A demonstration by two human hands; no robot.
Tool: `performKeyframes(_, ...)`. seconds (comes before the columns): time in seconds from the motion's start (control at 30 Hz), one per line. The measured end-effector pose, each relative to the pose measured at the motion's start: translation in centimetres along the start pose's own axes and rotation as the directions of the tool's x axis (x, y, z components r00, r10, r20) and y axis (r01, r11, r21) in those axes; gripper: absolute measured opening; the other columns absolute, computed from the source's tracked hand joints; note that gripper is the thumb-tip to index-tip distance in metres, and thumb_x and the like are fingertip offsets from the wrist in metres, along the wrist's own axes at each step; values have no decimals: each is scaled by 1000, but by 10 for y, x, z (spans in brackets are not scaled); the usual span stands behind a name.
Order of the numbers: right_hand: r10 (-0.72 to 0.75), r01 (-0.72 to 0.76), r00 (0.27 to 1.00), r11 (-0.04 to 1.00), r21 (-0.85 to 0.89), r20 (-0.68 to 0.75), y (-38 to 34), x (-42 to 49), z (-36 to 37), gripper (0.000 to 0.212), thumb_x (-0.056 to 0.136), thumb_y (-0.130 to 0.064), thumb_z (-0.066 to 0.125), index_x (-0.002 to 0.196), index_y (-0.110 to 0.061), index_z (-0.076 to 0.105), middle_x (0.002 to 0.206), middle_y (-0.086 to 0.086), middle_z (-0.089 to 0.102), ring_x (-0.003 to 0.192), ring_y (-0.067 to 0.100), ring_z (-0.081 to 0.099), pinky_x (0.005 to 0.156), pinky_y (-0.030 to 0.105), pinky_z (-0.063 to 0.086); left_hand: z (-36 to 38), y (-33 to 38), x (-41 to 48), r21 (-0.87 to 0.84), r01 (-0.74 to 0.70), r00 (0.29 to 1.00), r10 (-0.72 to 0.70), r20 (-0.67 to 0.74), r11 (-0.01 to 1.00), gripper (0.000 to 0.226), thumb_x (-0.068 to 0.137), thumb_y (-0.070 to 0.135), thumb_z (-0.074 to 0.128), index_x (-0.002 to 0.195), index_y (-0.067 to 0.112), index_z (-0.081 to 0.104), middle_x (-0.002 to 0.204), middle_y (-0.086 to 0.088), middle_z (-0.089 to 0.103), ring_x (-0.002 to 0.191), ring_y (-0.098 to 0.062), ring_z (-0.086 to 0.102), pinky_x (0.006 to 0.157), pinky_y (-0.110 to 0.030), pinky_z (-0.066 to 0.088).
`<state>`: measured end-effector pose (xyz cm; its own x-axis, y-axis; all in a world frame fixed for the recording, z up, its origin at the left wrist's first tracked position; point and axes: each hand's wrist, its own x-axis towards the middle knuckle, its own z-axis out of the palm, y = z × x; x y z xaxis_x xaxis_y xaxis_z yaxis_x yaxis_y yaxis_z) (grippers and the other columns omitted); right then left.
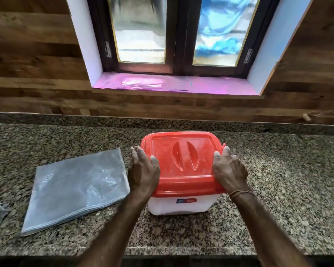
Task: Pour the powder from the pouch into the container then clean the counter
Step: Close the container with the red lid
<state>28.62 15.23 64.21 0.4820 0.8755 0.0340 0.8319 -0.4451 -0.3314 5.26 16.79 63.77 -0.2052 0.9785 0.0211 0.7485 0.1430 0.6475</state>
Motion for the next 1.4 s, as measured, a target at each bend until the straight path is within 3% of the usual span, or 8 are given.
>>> performKeyframes(0.1, 23, -36, 997, 985, 168, 80, 9, 6, -2, 69, 102, -60, 37, 154, -14, 34, 119, 14, 63, 92, 26, 63, 75, 33, 48, -2, -12, 5, -186, 81, 994, -67, 83, 979, 78, 99, 53, 54, 161, 14, 27, 154, -19, 50, 128, -35, 61, 103, -47, 53)
performKeyframes(0.2, 74, -187, 975, 787, 588, 211, 26, 12, 2, 70, 85, -68, 62, 126, -12, 58, 98, 9, 73, 75, 25, 75, 66, 45, 65, -2, -18, 7, -483, 272, 961, -207, 184, 832, 76, 81, 67, 71, 136, 15, 57, 111, -10, 75, 87, -27, 77, 76, -48, 65)
performKeyframes(0.4, 115, -228, 970, 730, 644, 213, 30, 68, 13, 88, 56, -92, 66, 96, -15, 72, 85, 4, 78, 73, 26, 77, 70, 48, 64, 11, 2, 57, -560, 326, 945, -259, 198, 762, 71, 60, 65, 87, 108, 14, 74, 91, -7, 80, 77, -26, 79, 75, -50, 66)
performKeyframes(0.63, 102, -197, 978, 724, 661, 180, -5, 195, 12, 84, 60, -83, 62, 86, -3, 74, 84, 8, 77, 79, 32, 75, 74, 45, 62, 42, 64, 178, -573, 286, 958, -212, 194, 768, 54, 69, 50, 90, 98, 8, 73, 91, -14, 79, 74, -26, 76, 65, -36, 63)
performKeyframes(0.9, 155, -220, 975, 777, 590, 159, -37, 294, 31, 75, 85, -67, 62, 118, -1, 67, 121, 25, 69, 113, 41, 65, 91, 40, 51, 83, 82, 273, -548, 331, 943, -249, 220, 768, 59, 69, 54, 89, 102, 8, 74, 90, -12, 80, 74, -25, 77, 68, -40, 64)
performKeyframes(1.07, 223, -252, 967, 734, 630, 126, -37, 300, 45, 69, 84, -63, 67, 114, 0, 64, 114, 23, 69, 107, 39, 64, 82, 37, 46, 92, 76, 287, -543, 306, 951, -223, 214, 782, 49, 75, 51, 86, 99, 11, 74, 89, -8, 80, 74, -22, 77, 62, -32, 60)
performKeyframes(1.27, 230, -249, 966, 687, 683, 121, -36, 294, 39, 63, 79, -63, 71, 106, -6, 68, 105, 16, 72, 95, 33, 66, 74, 32, 43, 92, 83, 281, -557, 273, 962, -209, 177, 784, 56, 73, 61, 83, 100, 13, 72, 94, -9, 79, 83, -27, 77, 78, -45, 65)
performKeyframes(1.4, 206, -210, 971, 515, 831, 118, -35, 266, 34, 67, 85, -69, 61, 123, -14, 60, 109, 8, 72, 86, 21, 66, 71, 33, 50, 83, 72, 250, -507, 217, 976, -186, 113, 834, 82, 83, 81, 55, 125, 11, 61, 108, -11, 73, 91, -24, 70, 73, -36, 58)
